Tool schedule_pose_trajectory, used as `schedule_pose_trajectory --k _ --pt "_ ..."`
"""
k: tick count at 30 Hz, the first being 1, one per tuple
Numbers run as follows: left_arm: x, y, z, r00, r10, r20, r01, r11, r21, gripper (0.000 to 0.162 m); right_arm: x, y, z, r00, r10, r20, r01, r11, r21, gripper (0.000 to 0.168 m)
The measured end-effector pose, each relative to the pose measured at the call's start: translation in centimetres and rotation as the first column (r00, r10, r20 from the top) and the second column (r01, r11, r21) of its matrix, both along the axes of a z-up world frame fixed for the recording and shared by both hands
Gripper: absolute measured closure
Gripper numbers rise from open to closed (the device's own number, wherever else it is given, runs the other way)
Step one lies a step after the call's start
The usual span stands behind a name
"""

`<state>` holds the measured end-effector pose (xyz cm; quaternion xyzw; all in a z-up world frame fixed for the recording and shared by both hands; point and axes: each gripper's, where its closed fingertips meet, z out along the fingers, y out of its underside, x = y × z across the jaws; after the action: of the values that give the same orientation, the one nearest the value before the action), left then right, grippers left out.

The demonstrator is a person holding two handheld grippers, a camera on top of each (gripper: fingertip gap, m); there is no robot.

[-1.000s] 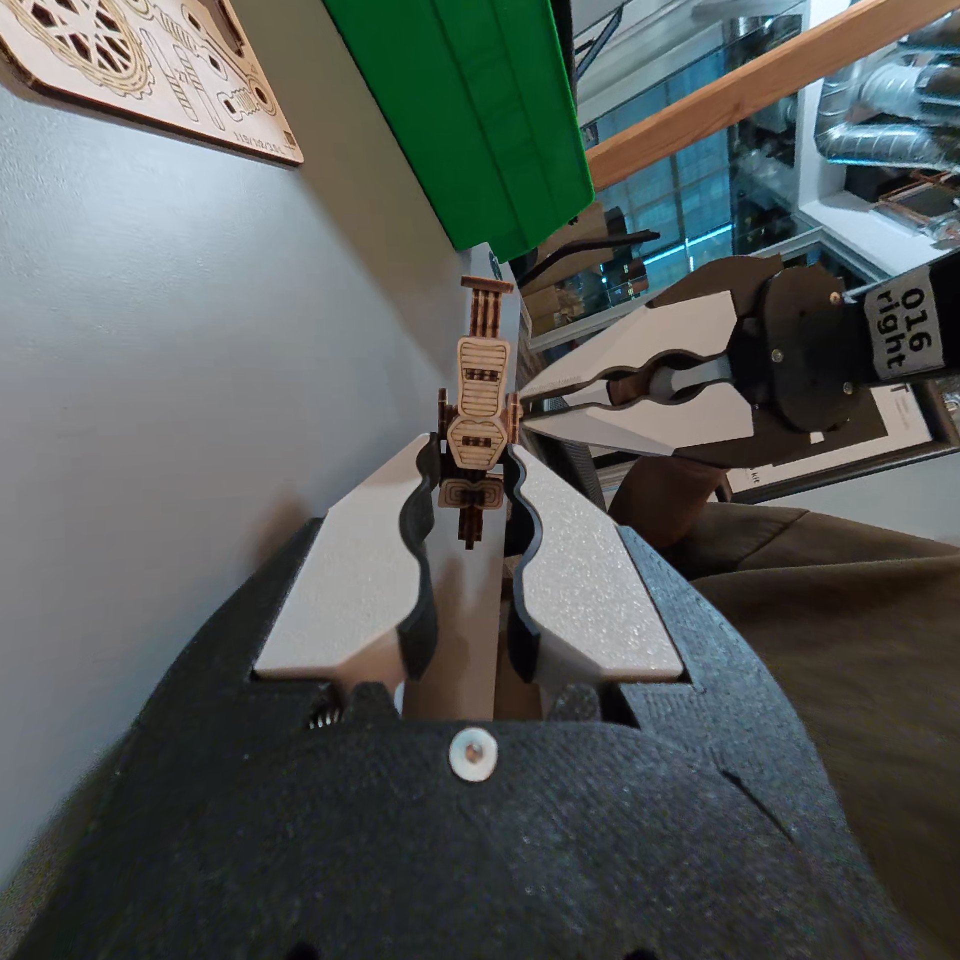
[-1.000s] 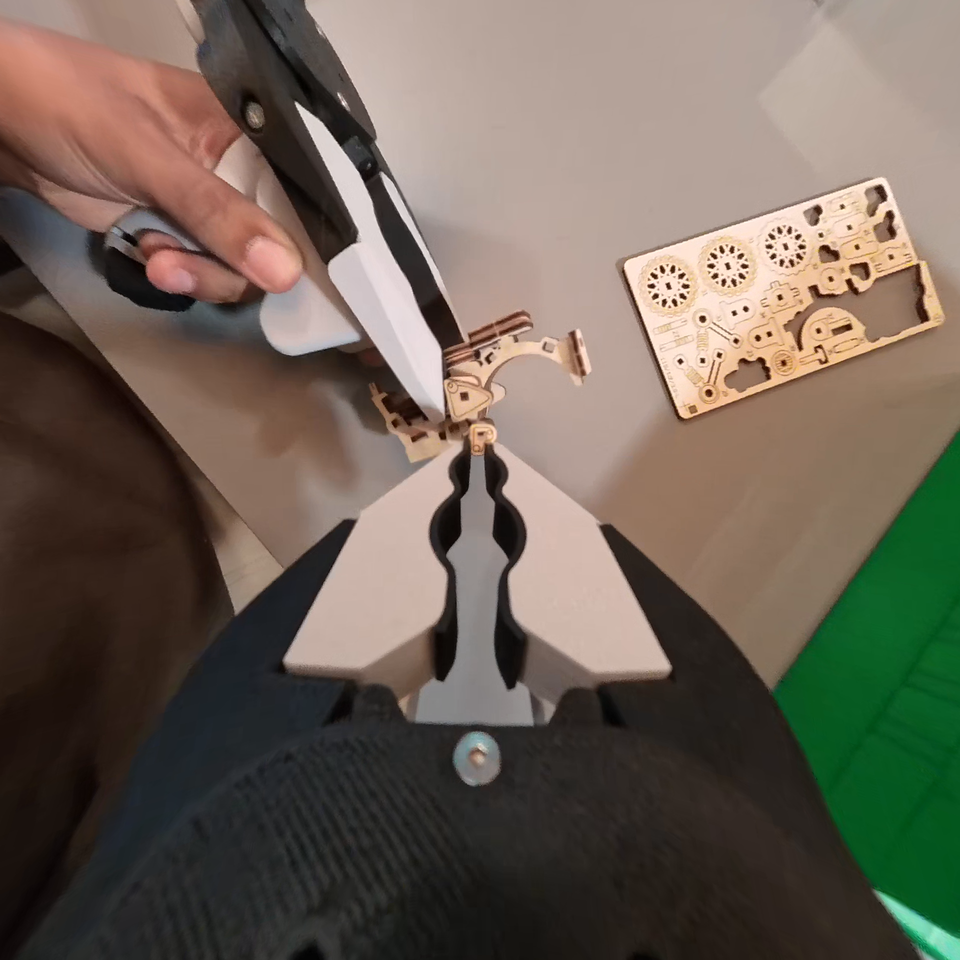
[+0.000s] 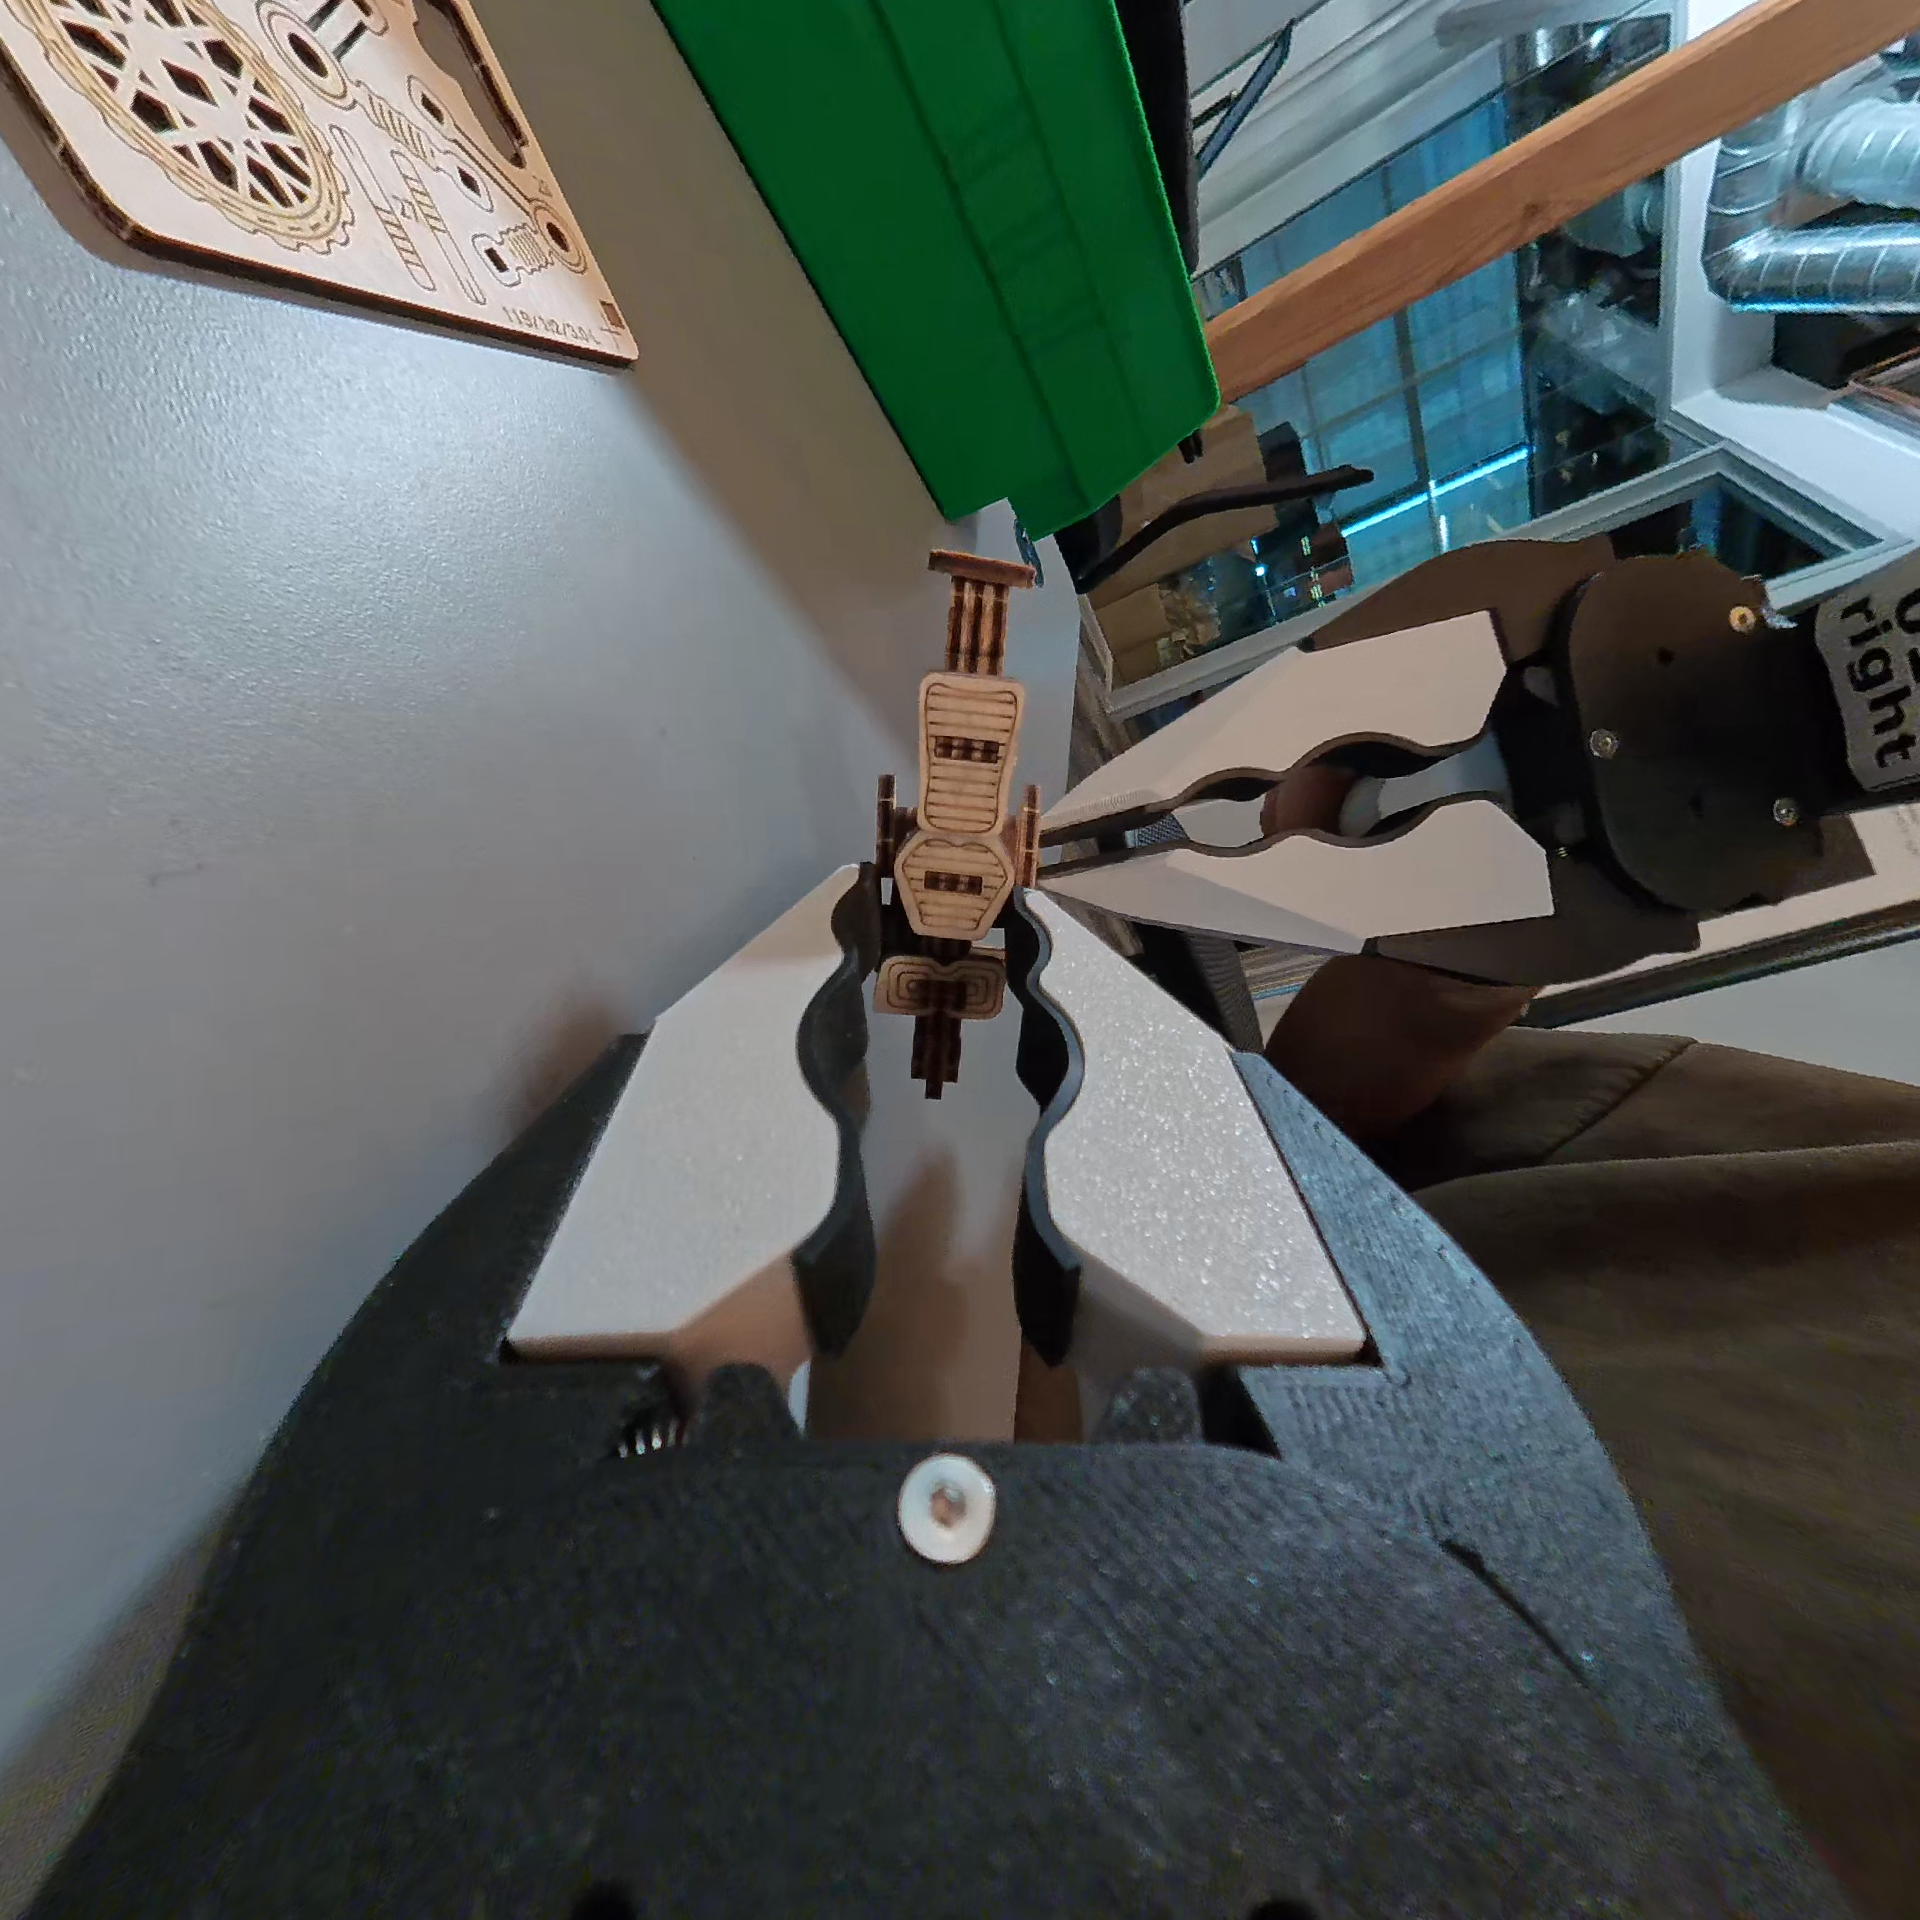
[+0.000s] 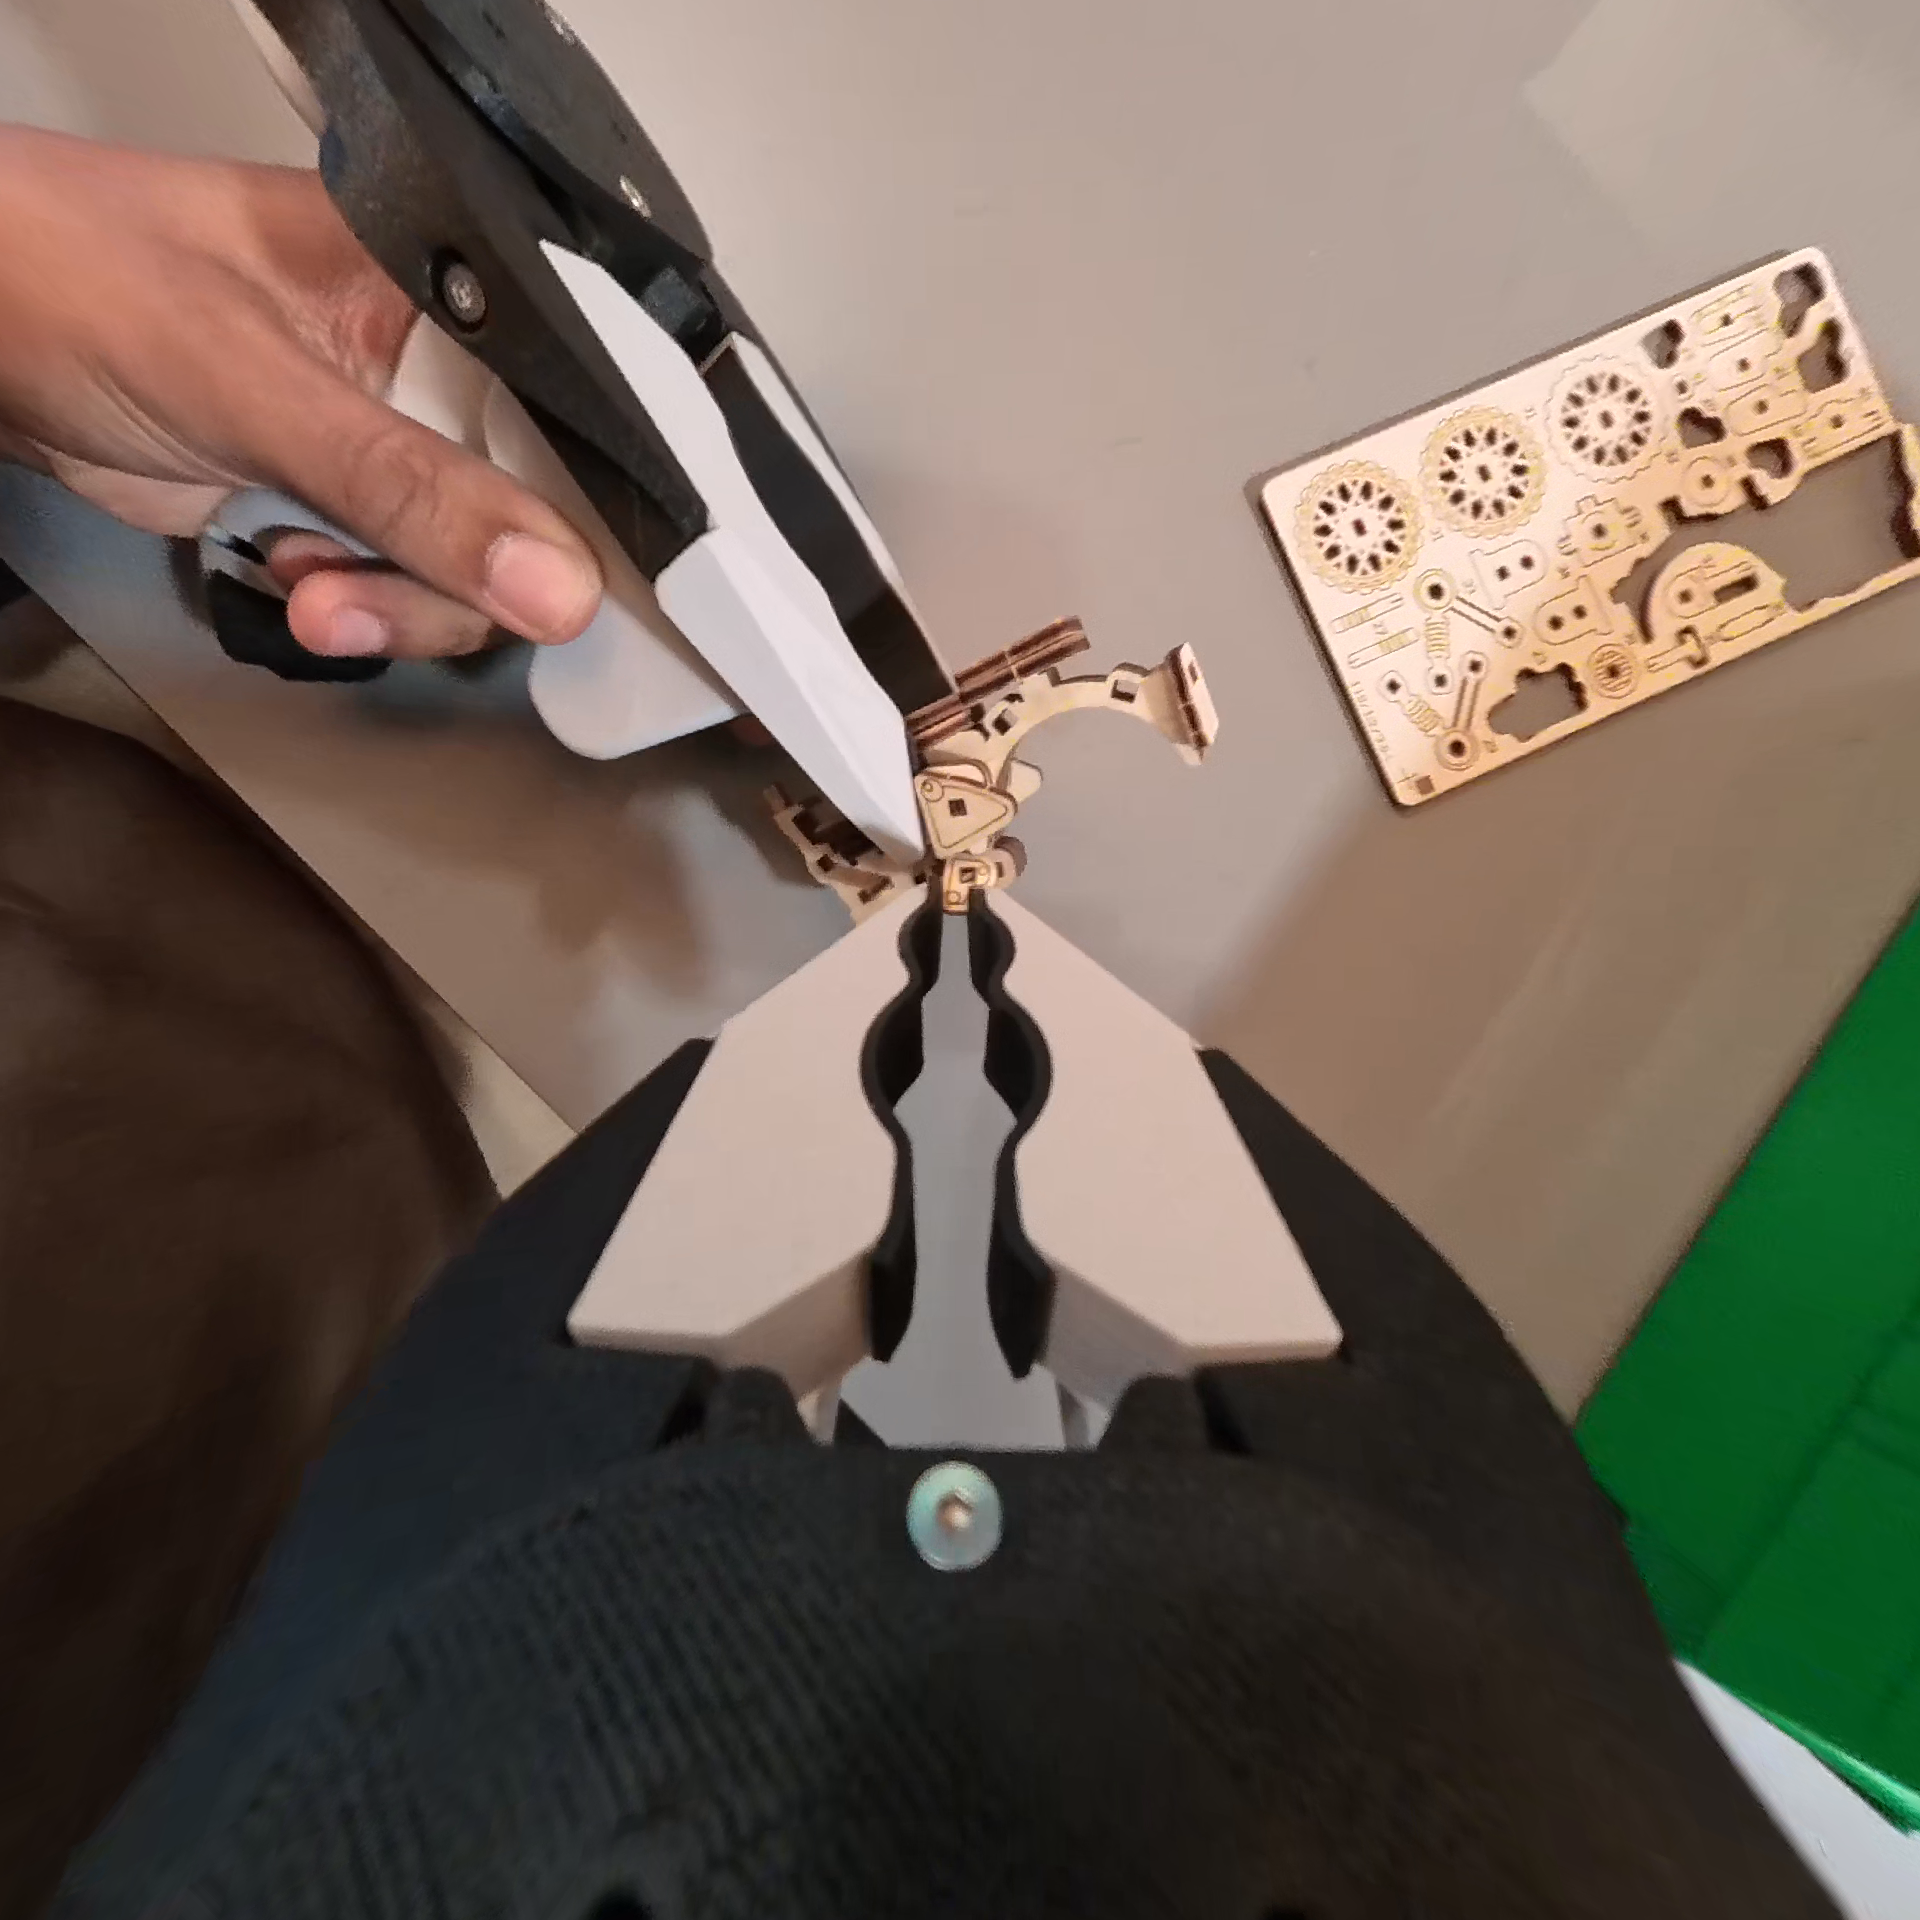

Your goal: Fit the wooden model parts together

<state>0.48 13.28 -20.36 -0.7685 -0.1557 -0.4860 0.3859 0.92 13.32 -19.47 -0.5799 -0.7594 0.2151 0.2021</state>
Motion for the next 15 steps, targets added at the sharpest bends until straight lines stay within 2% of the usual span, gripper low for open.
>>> schedule_pose_trajectory --k 1,5,8,11,15 --pt "0.0 0.0 0.0 1.0 0.0 0.0 0.0 1.0 0.002 0.14 0.0 0.0 0.0 1.0 -0.009 -0.002 0.009 1.0 -0.024 0.165" --pt "0.1 0.0 0.1 1.0 -0.006 0.001 0.006 1.0 0.005 0.14 -0.1 -0.3 0.4 0.999 -0.041 -0.018 0.037 0.985 -0.167 0.166" --pt "0.7 0.0 0.1 1.0 -0.028 -0.008 0.029 1.0 0.011 0.14 -0.3 -2.2 1.0 0.999 0.001 -0.043 -0.014 0.949 -0.316 0.168" --pt "0.7 0.0 0.1 1.0 -0.025 -0.01 0.025 1.0 0.009 0.14 0.0 -0.3 0.5 0.999 -0.022 -0.031 0.017 0.989 -0.144 0.168" --pt "-0.2 0.2 0.6 0.997 0.017 0.069 -0.018 1.0 0.016 0.14 0.5 1.0 2.1 0.993 -0.059 -0.099 0.043 0.986 -0.163 0.168"
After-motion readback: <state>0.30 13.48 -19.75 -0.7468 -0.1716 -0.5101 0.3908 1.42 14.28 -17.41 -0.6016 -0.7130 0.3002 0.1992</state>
